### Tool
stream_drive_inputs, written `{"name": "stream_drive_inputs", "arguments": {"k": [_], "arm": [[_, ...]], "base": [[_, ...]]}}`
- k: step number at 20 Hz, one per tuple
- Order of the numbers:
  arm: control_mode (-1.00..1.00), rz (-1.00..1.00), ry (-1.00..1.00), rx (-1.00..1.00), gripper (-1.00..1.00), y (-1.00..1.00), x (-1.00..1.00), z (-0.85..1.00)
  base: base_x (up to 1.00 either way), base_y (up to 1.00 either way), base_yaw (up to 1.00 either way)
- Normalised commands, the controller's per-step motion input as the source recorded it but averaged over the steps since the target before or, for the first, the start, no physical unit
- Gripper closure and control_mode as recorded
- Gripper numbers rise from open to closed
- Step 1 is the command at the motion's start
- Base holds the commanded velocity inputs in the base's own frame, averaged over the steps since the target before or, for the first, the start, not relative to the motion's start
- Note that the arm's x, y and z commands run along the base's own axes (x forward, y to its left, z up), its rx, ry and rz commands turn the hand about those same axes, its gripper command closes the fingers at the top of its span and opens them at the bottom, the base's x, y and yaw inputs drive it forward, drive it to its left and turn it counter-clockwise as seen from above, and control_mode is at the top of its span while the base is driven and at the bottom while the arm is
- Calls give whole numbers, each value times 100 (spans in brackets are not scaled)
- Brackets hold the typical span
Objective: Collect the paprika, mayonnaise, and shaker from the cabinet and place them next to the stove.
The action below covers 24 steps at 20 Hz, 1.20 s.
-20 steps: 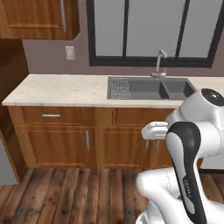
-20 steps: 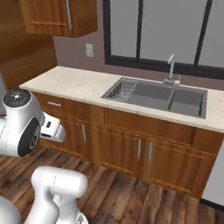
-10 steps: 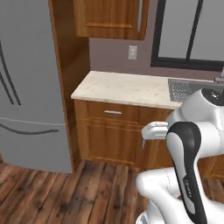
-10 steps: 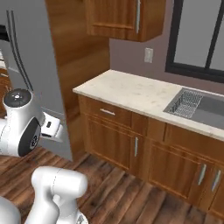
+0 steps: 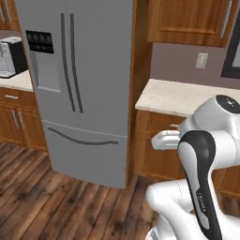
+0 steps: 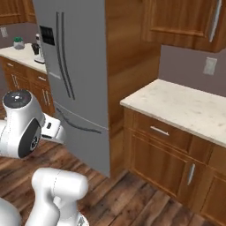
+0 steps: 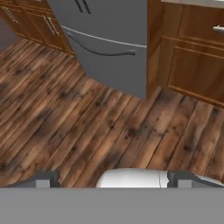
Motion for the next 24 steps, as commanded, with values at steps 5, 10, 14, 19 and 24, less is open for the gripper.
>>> {"name": "stream_drive_inputs", "arguments": {"k": [5,10,14,19,24], "arm": [[100,0,0,0,-100,0,0,0],[100,0,0,0,-100,0,0,0],[100,0,0,0,-100,0,0,0],[100,0,0,0,-100,0,0,0],[100,0,0,0,-100,0,0,0]], "base": [[57,93,25],[60,94,24],[57,100,21],[59,100,14],[63,100,2]]}}
